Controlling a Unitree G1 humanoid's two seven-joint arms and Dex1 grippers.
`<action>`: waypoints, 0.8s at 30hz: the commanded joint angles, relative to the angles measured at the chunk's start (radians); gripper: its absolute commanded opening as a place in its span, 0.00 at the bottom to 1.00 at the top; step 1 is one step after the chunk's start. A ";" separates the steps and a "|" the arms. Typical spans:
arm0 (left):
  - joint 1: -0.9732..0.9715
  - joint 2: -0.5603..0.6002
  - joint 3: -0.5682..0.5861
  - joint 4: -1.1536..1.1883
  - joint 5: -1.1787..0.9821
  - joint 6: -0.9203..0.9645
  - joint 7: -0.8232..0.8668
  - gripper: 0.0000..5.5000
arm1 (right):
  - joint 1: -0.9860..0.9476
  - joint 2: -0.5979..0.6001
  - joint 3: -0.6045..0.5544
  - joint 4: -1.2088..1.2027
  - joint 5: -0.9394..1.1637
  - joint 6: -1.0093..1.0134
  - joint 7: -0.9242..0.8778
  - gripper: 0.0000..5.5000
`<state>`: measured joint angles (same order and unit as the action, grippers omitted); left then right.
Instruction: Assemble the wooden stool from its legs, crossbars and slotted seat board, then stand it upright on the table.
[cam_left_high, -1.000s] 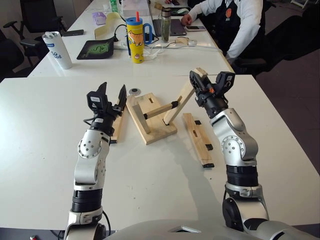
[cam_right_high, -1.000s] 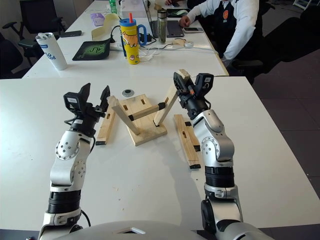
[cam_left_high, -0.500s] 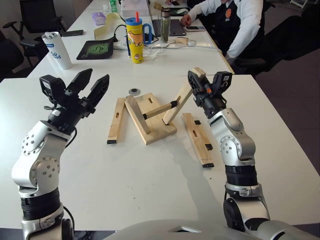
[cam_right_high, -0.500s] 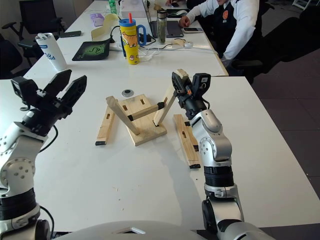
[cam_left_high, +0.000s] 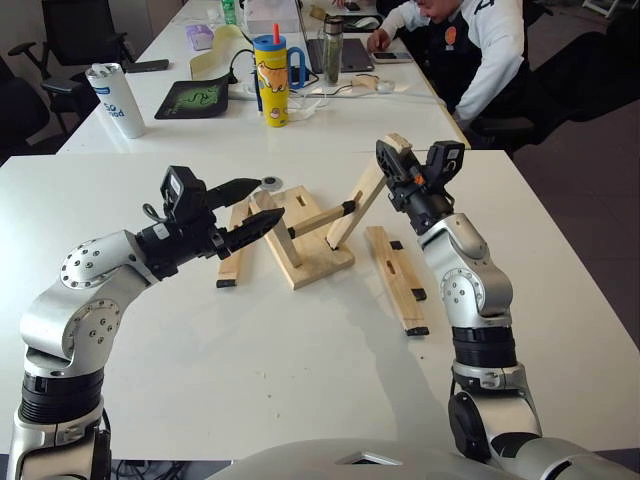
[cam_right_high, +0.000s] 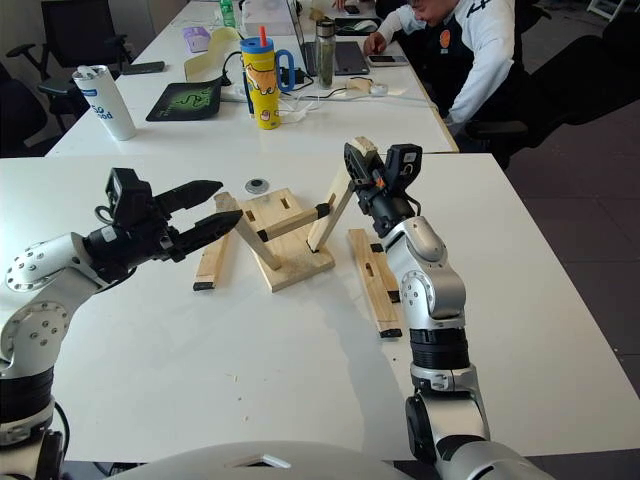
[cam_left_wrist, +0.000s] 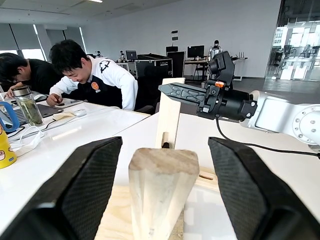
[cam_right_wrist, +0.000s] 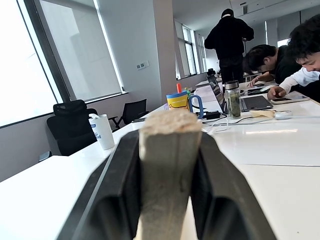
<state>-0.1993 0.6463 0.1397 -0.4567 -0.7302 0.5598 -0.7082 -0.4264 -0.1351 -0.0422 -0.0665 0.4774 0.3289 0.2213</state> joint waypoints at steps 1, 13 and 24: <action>0.010 -0.020 -0.037 0.015 0.051 -0.024 0.003 0.58 | 0.063 -0.035 0.024 0.055 -0.059 0.072 0.003 0.19; 0.046 -0.065 -0.070 0.025 0.104 -0.071 -0.005 0.40 | 0.070 -0.046 0.026 0.049 -0.060 0.075 0.014 0.19; 0.185 -0.133 -0.002 -0.029 0.063 -0.096 0.079 0.39 | 0.052 -0.082 0.074 0.096 -0.123 0.068 0.028 0.19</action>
<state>-0.0841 0.5331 0.1128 -0.4877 -0.6313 0.4355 -0.6497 -0.4417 -0.1606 -0.0151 -0.0553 0.4765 0.3285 0.2538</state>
